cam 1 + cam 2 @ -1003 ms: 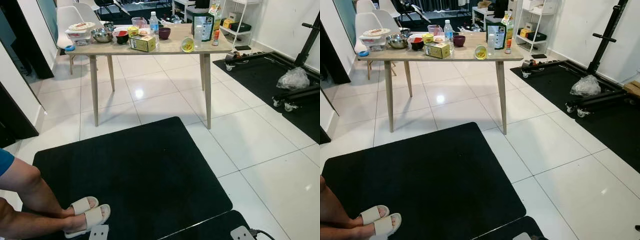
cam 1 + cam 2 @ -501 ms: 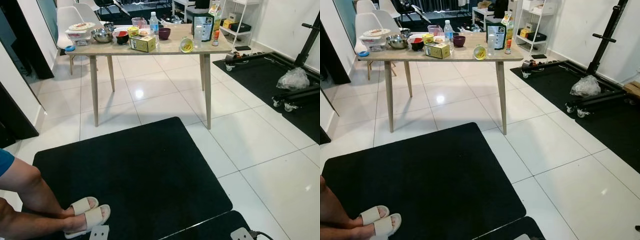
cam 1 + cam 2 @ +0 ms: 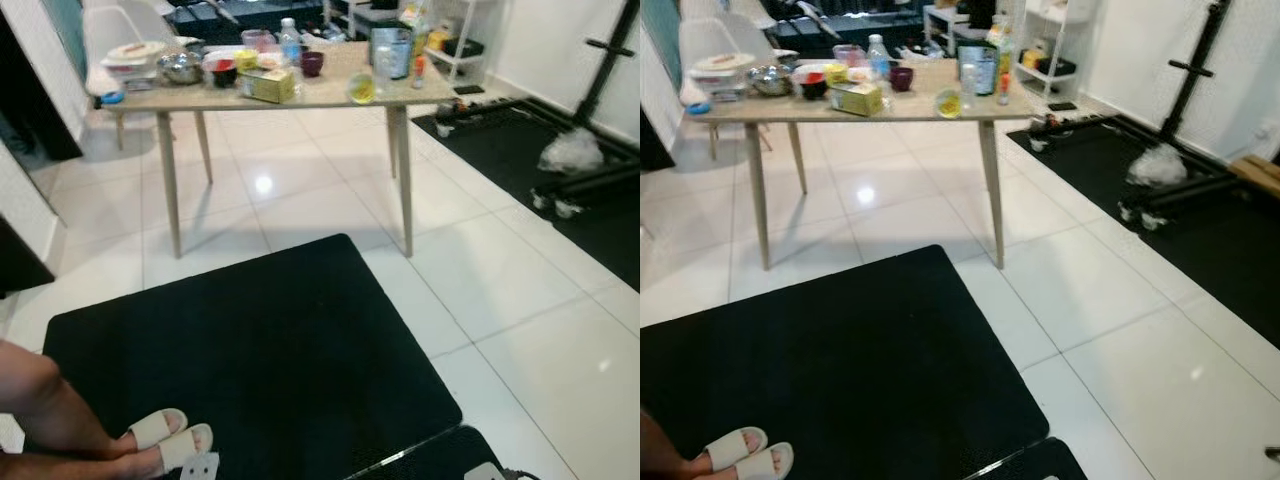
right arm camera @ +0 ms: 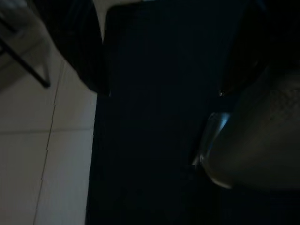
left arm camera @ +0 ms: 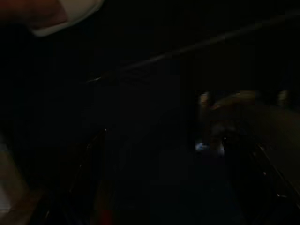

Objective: Restocking fridge

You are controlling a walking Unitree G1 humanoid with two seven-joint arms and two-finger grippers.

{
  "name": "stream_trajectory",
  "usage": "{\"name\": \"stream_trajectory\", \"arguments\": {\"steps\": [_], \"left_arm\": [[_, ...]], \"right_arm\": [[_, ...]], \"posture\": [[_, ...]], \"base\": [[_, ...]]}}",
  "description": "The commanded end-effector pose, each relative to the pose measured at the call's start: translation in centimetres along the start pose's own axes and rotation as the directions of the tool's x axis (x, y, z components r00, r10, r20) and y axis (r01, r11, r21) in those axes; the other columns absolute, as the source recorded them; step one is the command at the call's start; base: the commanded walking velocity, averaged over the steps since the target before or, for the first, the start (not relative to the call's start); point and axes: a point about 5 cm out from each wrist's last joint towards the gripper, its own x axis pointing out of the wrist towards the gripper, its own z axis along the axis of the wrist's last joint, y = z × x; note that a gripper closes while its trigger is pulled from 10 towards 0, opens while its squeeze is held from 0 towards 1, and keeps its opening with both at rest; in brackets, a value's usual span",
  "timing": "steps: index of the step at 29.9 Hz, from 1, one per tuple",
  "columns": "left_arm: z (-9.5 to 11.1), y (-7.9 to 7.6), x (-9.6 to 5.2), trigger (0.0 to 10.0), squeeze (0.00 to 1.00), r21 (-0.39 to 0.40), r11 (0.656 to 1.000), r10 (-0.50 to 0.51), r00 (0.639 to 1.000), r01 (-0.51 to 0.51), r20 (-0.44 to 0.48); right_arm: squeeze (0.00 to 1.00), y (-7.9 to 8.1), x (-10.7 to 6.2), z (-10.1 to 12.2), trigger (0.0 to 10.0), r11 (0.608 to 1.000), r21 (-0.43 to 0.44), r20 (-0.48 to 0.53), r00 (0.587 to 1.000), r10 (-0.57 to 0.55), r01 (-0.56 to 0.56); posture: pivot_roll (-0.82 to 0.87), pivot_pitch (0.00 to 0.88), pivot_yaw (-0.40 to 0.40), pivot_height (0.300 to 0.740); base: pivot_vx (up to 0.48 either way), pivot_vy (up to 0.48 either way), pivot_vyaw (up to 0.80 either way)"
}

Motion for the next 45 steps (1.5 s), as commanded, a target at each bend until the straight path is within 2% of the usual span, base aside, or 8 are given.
{"name": "stream_trajectory", "arguments": {"steps": [1,32,39,45], "left_arm": [[0.60,-0.31,0.14,10.0,0.00,0.018,1.000,-0.011,1.000,0.011,0.013],[0.18,-0.30,0.07,10.0,0.00,0.018,1.000,-0.011,1.000,0.011,0.003],[0.22,-0.33,0.08,10.0,0.00,-0.004,1.000,-0.008,1.000,0.008,0.014],[0.13,-0.30,0.06,10.0,0.00,0.010,1.000,-0.013,1.000,0.013,0.004]], "right_arm": [[0.00,-0.07,-0.06,-0.61,10.0,1.000,0.008,-0.022,1.000,0.001,-0.001],[0.00,-0.06,-0.05,-0.56,10.0,1.000,0.008,-0.020,1.000,0.000,0.001],[0.00,-0.08,-0.05,-0.55,10.0,1.000,0.007,-0.020,1.000,0.000,0.000],[0.00,-0.06,-0.05,-0.57,10.0,1.000,0.009,-0.020,1.000,0.001,-0.001]], "posture": [[-0.03,0.000,0.012,0.740],[-0.03,0.000,0.012,0.740],[-0.03,0.000,0.011,0.740],[-0.03,0.000,0.012,0.740]], "base": [[0.311,0.000,0.00],[0.313,0.000,0.00],[0.000,0.000,0.00],[0.000,-0.458,0.00]]}}
